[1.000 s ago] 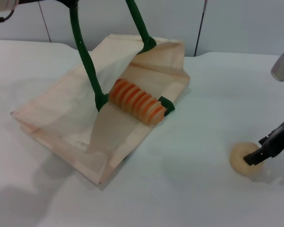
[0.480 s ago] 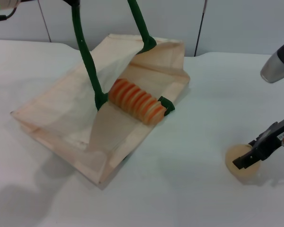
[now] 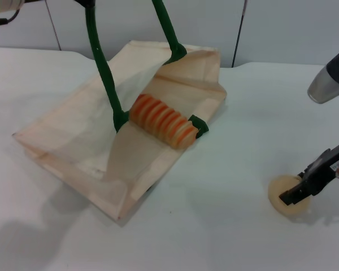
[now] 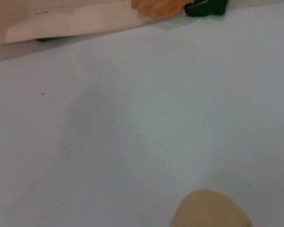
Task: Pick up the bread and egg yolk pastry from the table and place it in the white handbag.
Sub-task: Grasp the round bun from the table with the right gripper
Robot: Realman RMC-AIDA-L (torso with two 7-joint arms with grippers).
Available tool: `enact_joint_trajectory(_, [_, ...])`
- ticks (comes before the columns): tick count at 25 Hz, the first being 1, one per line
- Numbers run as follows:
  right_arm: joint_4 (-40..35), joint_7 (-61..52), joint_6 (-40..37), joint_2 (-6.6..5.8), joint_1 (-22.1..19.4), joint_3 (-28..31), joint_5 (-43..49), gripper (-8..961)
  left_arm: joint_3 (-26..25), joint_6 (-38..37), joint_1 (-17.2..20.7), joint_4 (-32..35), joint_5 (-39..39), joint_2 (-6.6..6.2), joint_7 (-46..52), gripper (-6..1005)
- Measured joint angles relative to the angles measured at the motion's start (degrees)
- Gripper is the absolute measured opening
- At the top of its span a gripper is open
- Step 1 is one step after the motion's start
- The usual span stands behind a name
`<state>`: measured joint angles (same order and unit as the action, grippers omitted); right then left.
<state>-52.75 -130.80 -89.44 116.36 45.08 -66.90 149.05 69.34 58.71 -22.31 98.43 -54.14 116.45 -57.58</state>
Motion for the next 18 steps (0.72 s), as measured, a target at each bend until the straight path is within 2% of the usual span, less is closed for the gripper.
enact_joint_trajectory(18, [-0.89, -0.16, 0.06, 0.03, 0.13, 0.68, -1.67, 561, 0.0, 0.0, 0.34, -0.17, 0.0, 0.0, -0.14, 199])
